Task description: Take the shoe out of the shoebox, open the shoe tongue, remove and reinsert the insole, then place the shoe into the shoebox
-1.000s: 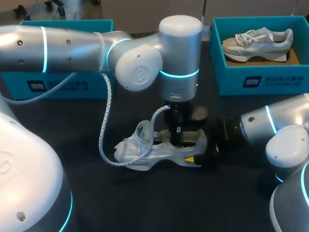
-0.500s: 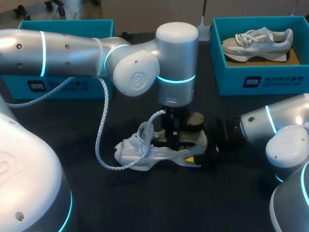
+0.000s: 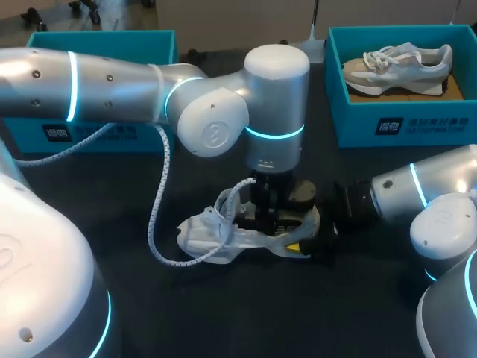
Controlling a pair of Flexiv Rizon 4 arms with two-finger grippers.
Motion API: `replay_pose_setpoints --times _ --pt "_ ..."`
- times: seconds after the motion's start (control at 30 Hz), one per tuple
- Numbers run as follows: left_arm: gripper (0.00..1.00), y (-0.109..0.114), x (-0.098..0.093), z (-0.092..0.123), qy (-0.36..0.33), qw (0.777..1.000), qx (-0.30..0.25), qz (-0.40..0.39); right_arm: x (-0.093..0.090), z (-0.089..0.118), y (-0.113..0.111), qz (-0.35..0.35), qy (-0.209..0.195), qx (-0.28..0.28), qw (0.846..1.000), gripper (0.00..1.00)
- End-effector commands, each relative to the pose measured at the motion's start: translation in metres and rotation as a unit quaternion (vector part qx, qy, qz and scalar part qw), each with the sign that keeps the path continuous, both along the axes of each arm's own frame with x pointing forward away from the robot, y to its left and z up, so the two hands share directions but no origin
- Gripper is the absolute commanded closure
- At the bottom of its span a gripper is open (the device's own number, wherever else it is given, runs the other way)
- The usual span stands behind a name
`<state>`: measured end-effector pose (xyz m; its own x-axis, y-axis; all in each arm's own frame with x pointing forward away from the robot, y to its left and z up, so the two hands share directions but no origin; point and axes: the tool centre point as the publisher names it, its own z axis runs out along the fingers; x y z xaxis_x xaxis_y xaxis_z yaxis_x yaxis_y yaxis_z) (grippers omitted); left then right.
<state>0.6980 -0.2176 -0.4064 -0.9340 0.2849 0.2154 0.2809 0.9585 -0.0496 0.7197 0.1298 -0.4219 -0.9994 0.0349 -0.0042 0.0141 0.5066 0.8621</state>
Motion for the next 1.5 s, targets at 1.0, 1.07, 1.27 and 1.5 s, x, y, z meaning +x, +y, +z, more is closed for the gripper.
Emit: replay_pose_setpoints --times 1.0,1.07,1.27,1.5 --pt "1.00 0.020 0.029 0.007 -0.057 0.997 -0.019 0.049 -0.001 0.000 0.002 -0.001 0.000 -0.003 1.000 1.00" --pt "1.00 0.022 0.029 0.012 -0.056 0.997 -0.021 0.052 -0.001 0.000 0.002 -0.001 0.000 -0.003 1.000 1.00" --pt "1.00 0.028 0.031 0.028 -0.049 0.996 -0.030 0.064 -0.001 0.000 0.002 -0.001 0.000 -0.003 1.000 1.00" --pt "1.00 0.033 0.034 0.047 -0.037 0.996 -0.046 0.073 -0.001 0.000 0.002 -0.001 0.000 -0.003 1.000 1.00"
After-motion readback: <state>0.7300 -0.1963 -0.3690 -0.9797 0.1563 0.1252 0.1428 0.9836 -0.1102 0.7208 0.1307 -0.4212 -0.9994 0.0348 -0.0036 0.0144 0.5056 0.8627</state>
